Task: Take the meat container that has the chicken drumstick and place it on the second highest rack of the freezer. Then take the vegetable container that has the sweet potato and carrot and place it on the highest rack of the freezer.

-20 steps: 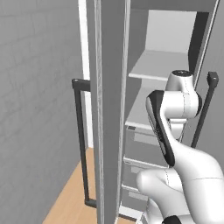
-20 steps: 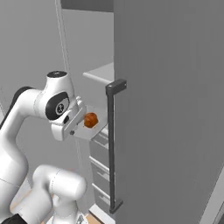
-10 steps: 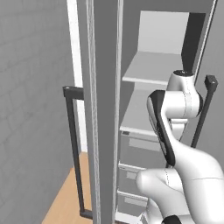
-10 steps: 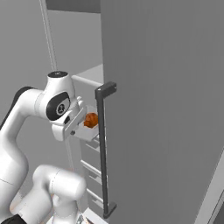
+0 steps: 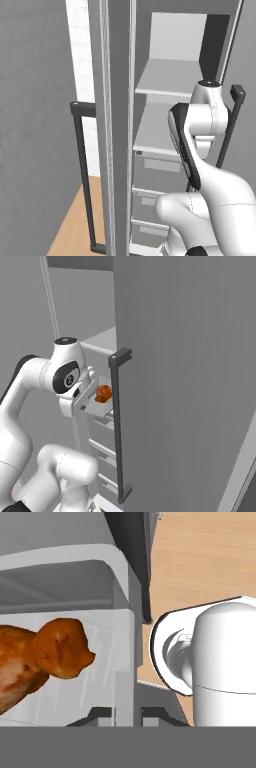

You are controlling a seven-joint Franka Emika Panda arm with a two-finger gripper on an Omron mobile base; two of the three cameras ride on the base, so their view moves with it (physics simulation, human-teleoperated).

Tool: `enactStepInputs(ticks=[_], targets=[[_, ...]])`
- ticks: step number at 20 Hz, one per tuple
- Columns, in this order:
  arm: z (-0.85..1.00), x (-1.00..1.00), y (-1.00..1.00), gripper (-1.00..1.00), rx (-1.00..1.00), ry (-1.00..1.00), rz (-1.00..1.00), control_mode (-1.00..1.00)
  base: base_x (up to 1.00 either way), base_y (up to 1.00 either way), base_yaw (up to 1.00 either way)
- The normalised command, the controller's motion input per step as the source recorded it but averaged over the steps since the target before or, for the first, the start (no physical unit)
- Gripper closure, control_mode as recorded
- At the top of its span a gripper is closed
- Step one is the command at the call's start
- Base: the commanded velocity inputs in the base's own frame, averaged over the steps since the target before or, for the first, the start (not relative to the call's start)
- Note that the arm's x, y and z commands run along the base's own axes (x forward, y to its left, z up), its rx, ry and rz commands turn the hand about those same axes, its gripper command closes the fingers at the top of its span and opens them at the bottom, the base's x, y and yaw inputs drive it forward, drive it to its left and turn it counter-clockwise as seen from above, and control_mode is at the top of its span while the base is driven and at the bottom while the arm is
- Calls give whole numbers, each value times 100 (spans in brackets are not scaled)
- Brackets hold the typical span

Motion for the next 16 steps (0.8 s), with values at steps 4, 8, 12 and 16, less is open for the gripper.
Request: enactStepInputs(ticks=[4,8,12,16], targets=[[0,0,0,100,0,0,0,100,15,88,-23],[0,0,0,100,0,0,0,100,19,90,-23],[0,0,0,100,0,0,0,100,20,48,-11],[0,0,0,100,0,0,0,100,0,1,0]])
